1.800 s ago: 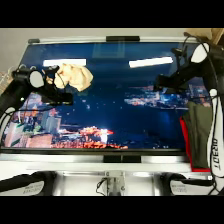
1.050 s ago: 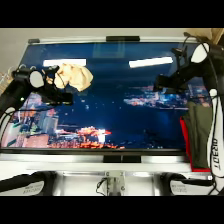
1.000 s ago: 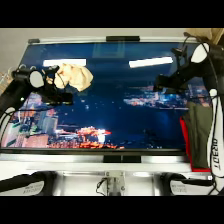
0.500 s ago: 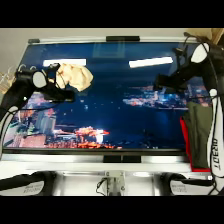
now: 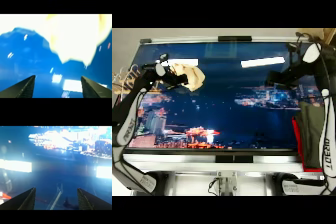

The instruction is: Fold the shirts.

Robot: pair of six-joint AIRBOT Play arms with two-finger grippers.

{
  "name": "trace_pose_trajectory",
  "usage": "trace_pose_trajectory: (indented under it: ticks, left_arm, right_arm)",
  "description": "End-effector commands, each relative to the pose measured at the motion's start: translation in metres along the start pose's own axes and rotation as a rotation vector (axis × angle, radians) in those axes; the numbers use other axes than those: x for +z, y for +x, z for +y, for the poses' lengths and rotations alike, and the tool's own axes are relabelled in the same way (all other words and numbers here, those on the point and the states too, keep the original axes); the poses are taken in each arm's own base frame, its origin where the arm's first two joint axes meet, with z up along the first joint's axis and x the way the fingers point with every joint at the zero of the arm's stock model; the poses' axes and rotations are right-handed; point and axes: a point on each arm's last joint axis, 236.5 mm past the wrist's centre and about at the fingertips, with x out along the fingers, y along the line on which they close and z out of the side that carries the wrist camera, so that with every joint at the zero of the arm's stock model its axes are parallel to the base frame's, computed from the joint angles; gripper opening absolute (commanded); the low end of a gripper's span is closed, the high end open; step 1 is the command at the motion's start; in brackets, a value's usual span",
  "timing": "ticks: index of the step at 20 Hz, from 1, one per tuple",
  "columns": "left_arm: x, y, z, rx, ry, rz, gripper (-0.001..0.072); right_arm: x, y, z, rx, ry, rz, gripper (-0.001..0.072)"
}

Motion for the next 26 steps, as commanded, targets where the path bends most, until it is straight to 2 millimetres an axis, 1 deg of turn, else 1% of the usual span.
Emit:
trace_pose_trajectory:
  ticks: [1, 4, 5, 6, 7, 8, 9, 10, 11, 12, 13, 14, 15, 16, 17, 18, 19, 20, 21, 22, 23, 24, 25, 26]
  left_arm:
    - [0.021, 0.043, -0.017, -0.163, -0.152, 0.043, 0.0720]
    - [0.040, 0.064, -0.023, -0.223, -0.209, -0.023, 0.0720]
    - [0.044, 0.067, -0.028, -0.250, -0.234, -0.039, 0.0655]
    - [0.048, 0.066, -0.033, -0.279, -0.253, -0.048, 0.0345]
    - [0.050, 0.060, -0.044, -0.320, -0.228, -0.056, 0.0043]
    - [0.056, 0.048, -0.059, -0.379, -0.151, -0.077, 0.0032]
    - [0.063, 0.028, -0.078, -0.440, -0.079, -0.110, 0.0031]
    - [0.072, 0.000, -0.098, -0.495, -0.012, -0.158, 0.0030]
    - [0.080, -0.033, -0.117, -0.530, 0.061, -0.214, 0.0030]
    - [0.085, -0.076, -0.139, -0.555, 0.156, -0.279, 0.0030]
    - [0.083, -0.120, -0.161, -0.584, 0.246, -0.332, 0.0030]
    - [0.074, -0.172, -0.184, -0.616, 0.336, -0.378, 0.0030]
    - [0.060, -0.220, -0.204, -0.635, 0.412, -0.415, 0.0030]
    - [0.044, -0.258, -0.219, -0.635, 0.486, -0.447, 0.0030]
    - [0.026, -0.290, -0.233, -0.626, 0.550, -0.472, 0.0030]
    - [0.008, -0.308, -0.244, -0.623, 0.570, -0.472, 0.0030]
    - [-0.015, -0.317, -0.258, -0.638, 0.582, -0.443, 0.0031]
    - [-0.040, -0.316, -0.273, -0.668, 0.591, -0.390, 0.0031]
    - [-0.071, -0.304, -0.290, -0.695, 0.610, -0.308, 0.0031]
    - [-0.103, -0.287, -0.307, -0.715, 0.632, -0.231, 0.0031]
    - [-0.136, -0.265, -0.322, -0.728, 0.654, -0.155, 0.0031]
    - [-0.174, -0.238, -0.337, -0.735, 0.672, -0.072, 0.0032]
    - [-0.212, -0.208, -0.348, -0.730, 0.684, 0.008, 0.0032]
    - [-0.245, -0.178, -0.355, -0.717, 0.688, 0.078, 0.0032]
  right_arm:
    - [0.007, 0.000, 0.001, 0.003, 0.002, -0.029, 0.0615]
    - [0.009, 0.000, 0.001, 0.004, 0.002, -0.038, 0.0616]
    - [0.009, 0.000, 0.001, 0.004, 0.002, -0.037, 0.0615]
    - [0.009, 0.000, 0.001, 0.004, 0.002, -0.036, 0.0615]
    - [0.009, 0.000, 0.001, 0.004, 0.002, -0.037, 0.0615]
    - [0.009, 0.000, 0.002, 0.005, 0.002, -0.038, 0.0615]
    - [0.009, 0.000, 0.002, 0.005, 0.002, -0.038, 0.0615]
    - [0.009, 0.000, 0.003, 0.010, 0.003, -0.036, 0.0615]
    - [0.008, 0.000, 0.004, 0.013, -0.004, -0.032, 0.0615]
    - [0.002, -0.002, 0.005, 0.016, -0.008, -0.013, 0.0615]
    - [-0.006, -0.005, 0.005, 0.015, -0.010, 0.017, 0.0615]
    - [-0.015, -0.014, 0.004, 0.005, -0.019, 0.040, 0.0615]
    - [-0.020, -0.027, 0.002, -0.012, -0.030, 0.035, 0.0615]
    - [-0.022, -0.048, 0.000, -0.037, -0.041, -0.001, 0.0615]
    - [-0.023, -0.072, -0.001, -0.061, -0.052, -0.056, 0.0615]
    - [-0.026, -0.104, -0.003, -0.090, -0.065, -0.136, 0.0615]
    - [-0.030, -0.134, -0.005, -0.117, -0.073, -0.210, 0.0615]
    - [-0.037, -0.165, -0.007, -0.145, -0.080, -0.286, 0.0615]
    - [-0.047, -0.196, -0.007, -0.165, -0.086, -0.365, 0.0615]
    - [-0.057, -0.223, -0.007, -0.180, -0.090, -0.434, 0.0615]
    - [-0.070, -0.248, -0.007, -0.187, -0.094, -0.499, 0.0615]
    - [-0.081, -0.267, -0.005, -0.188, -0.097, -0.548, 0.0615]
    - [-0.093, -0.282, -0.005, -0.191, -0.098, -0.586, 0.0615]
    - [-0.104, -0.290, -0.005, -0.191, -0.092, -0.595, 0.0615]
